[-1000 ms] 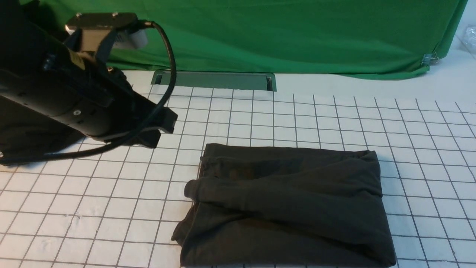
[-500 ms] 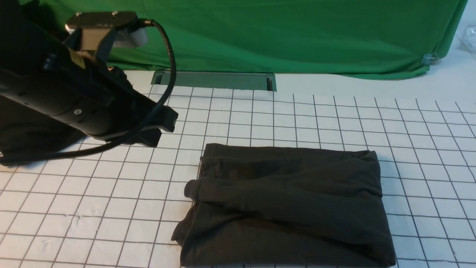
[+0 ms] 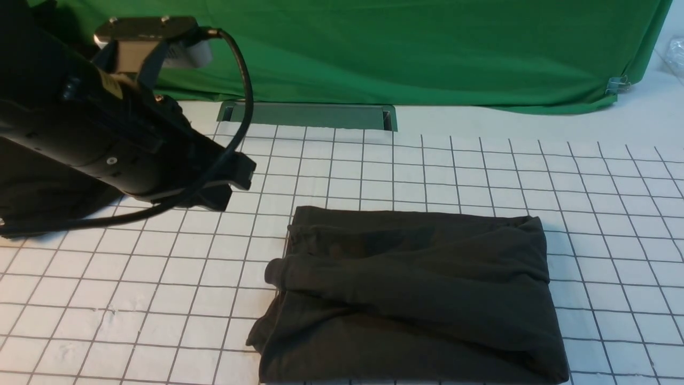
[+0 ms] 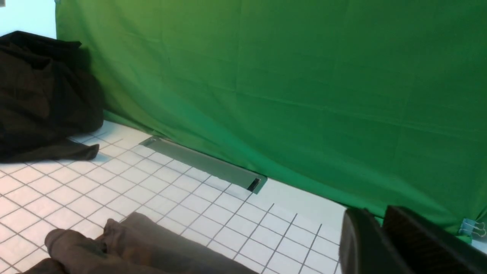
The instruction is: Fold a long-sleeved shirt over a white checkered tablecloth.
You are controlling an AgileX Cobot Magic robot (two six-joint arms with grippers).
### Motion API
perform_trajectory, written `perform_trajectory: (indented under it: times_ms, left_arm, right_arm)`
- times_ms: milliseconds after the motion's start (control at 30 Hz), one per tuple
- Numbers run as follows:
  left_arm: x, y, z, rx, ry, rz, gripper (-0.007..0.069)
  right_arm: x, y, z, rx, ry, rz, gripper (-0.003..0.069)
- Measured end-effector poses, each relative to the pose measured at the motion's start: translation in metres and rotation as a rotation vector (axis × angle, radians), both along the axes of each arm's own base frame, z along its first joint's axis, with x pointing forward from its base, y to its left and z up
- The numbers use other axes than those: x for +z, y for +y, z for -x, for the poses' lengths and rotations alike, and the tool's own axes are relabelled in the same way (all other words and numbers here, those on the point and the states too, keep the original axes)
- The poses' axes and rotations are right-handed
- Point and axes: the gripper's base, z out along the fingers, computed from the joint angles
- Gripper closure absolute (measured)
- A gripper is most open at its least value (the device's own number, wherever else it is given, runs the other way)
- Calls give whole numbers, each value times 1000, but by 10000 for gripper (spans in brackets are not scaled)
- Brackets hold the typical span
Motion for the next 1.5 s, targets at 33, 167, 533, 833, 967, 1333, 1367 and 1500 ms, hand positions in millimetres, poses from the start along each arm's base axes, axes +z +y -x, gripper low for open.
perform_trajectory:
  times_ms: [33, 167, 533, 833, 967, 1333, 1367, 1500]
  left_arm:
    - [0, 0, 0, 0, 0, 0, 622]
    - [0, 0, 0, 0, 0, 0, 622]
    - [0, 0, 0, 0, 0, 0, 621]
    - [11, 6, 12, -5, -25, -5, 621]
    - [29, 16, 30, -4, -95, -16, 621]
    - [38, 61, 136, 32, -533, 154, 621]
    - [27, 64, 144, 41, -586, 189, 621]
    - [-22, 73, 161, 76, -765, 278, 621]
  right_arm:
    - [-3, 0, 0, 0, -11, -5, 571]
    - [-34, -4, 2, -33, -63, -27, 559]
    - [-134, -26, 10, -324, 58, 17, 538]
    - [-155, -32, 15, -416, 157, 35, 518]
    - [-155, -32, 15, -416, 158, 35, 509]
    - [-155, -32, 15, -416, 157, 36, 482]
    - [-155, -32, 15, -416, 157, 36, 482]
    - [-155, -32, 15, -416, 159, 36, 474]
